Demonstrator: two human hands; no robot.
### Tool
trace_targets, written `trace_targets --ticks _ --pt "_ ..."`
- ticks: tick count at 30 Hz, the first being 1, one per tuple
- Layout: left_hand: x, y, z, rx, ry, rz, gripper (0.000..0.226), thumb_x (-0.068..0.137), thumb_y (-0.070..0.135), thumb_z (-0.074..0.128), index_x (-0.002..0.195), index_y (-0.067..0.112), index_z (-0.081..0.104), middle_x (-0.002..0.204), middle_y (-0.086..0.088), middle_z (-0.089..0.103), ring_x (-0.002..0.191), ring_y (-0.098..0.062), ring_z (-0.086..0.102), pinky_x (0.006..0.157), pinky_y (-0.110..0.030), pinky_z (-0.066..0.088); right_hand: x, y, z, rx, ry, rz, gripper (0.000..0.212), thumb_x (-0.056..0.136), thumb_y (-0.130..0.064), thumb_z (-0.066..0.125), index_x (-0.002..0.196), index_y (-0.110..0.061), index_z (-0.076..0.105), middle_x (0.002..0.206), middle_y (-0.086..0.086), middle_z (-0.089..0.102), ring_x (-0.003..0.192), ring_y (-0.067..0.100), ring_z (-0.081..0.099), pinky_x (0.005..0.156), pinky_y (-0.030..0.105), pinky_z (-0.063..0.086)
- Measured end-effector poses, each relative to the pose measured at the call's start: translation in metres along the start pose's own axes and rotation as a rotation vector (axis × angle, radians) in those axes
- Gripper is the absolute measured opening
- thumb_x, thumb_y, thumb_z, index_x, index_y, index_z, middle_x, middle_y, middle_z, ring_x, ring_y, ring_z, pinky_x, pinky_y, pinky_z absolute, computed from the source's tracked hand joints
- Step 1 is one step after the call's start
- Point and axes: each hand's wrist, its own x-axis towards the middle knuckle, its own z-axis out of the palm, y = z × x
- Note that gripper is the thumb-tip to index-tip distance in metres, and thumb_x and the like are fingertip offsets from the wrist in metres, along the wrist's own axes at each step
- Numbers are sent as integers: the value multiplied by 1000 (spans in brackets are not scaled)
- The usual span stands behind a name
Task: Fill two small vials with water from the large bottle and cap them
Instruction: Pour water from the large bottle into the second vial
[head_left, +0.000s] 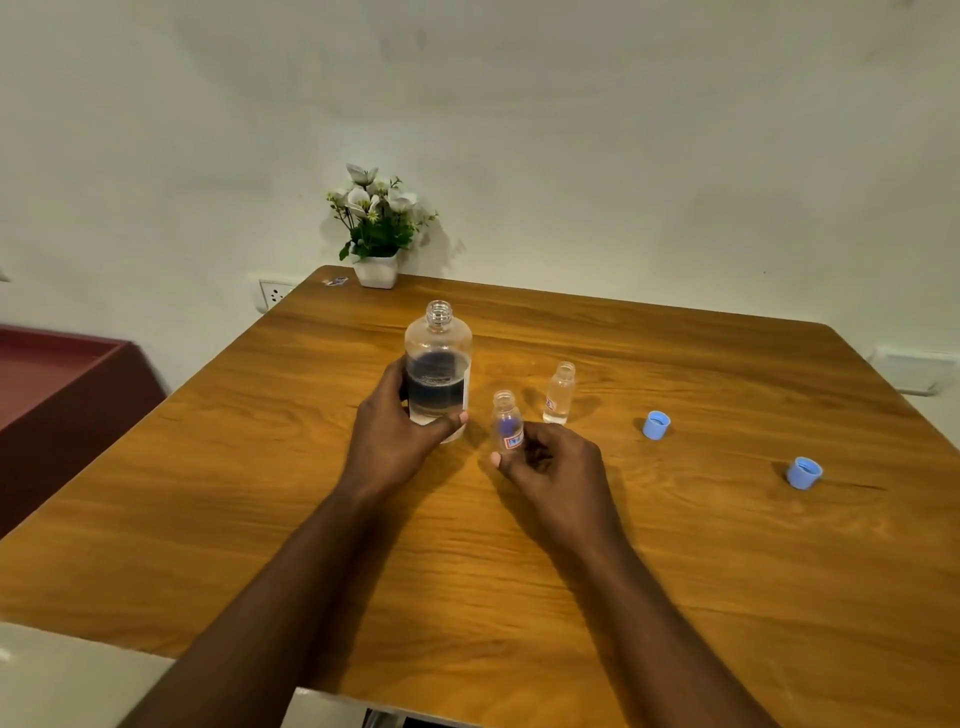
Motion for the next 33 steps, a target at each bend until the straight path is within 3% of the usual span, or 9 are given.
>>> trace_targets --ticks 3,5,11,13,22,33 --pt "5 -2 -3 59 41 60 80 65 36 85 132 37 42 110 36 51 100 21 49 79 -9 44 1 0 -1 40 11 -30 24 83 -31 75 106 -26 74 92 -15 75 84 -2 67 75 21 55" --pt "8 -4 -6 101 78 121 77 67 31 85 132 34 43 119 26 54 104 13 51 83 -12 44 1 0 -1 55 10 -32 26 83 -31 75 108 -26 73 90 -15 75 82 -3 68 74 19 54" --pt "6 -4 -11 285 93 303 71 75 31 81 135 13 47 128 -4 58 114 -16 54 91 -30 45 1 -4 -2 56 4 -70 19 81 -35 72 98 -25 73 80 -6 74 73 10 68 69 42 56" --pt "5 -2 -13 328 78 346 68 77 30 78 134 8 48 127 -8 58 114 -22 54 92 -35 45 1 -4 -3 48 -2 -76 20 81 -35 71 96 -21 73 77 -5 73 70 12 67 68 44 54" --pt "3 3 -18 462 99 373 65 74 7 76 133 7 49 131 -13 55 117 -32 51 92 -46 46 -1 -6 -6 24 -17 -68 12 83 -33 71 86 -22 72 72 -5 70 68 11 64 65 44 52" --pt "5 1 -21 527 130 398 69 70 1 75 134 9 49 134 -11 52 122 -32 48 96 -41 43 -1 -7 -8 -25 -47 -44 20 83 -33 72 92 -15 74 76 1 72 72 20 65 69 48 52"
